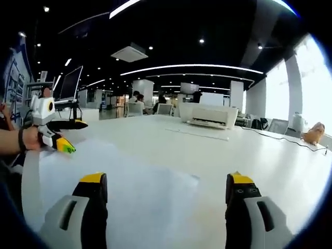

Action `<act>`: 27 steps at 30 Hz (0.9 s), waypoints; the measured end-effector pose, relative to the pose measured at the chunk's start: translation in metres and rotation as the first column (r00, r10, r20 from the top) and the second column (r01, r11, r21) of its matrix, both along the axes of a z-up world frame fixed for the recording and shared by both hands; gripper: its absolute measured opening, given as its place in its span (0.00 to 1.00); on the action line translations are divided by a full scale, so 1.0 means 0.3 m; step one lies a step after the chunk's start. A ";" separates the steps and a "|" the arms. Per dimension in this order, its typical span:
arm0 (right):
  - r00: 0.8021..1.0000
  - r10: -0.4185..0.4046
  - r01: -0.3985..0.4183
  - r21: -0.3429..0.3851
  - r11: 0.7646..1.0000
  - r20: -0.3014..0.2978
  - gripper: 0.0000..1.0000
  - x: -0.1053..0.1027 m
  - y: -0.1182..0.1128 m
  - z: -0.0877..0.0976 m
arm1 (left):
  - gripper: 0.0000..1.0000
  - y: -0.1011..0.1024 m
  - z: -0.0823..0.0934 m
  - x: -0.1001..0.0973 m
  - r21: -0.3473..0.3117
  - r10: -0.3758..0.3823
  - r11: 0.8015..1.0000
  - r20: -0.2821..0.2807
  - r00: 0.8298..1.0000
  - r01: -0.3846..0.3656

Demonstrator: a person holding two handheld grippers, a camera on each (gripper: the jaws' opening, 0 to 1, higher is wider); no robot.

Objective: Organize the stack of printing papers by aligning and flattening the scattered papers on the table

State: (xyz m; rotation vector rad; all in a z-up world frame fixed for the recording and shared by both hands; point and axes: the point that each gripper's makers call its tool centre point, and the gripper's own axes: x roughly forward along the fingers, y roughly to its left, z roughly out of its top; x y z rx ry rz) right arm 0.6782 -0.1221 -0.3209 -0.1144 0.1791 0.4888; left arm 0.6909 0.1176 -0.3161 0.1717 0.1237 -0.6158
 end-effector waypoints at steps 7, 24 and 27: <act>1.000 0.006 -0.006 0.021 1.000 -0.003 0.90 -0.021 -0.015 0.012 | 0.97 0.032 0.005 -0.027 -0.014 0.000 1.000 -0.016 1.000 -0.001; 0.999 -0.009 0.005 0.109 0.994 0.041 0.89 -0.125 -0.070 0.113 | 0.97 0.094 0.091 -0.139 -0.076 -0.008 0.997 0.001 1.000 0.008; 0.998 -0.003 -0.003 0.107 0.994 0.058 0.89 -0.155 -0.064 0.141 | 0.97 0.089 0.119 -0.171 -0.073 -0.020 0.997 0.014 1.000 0.021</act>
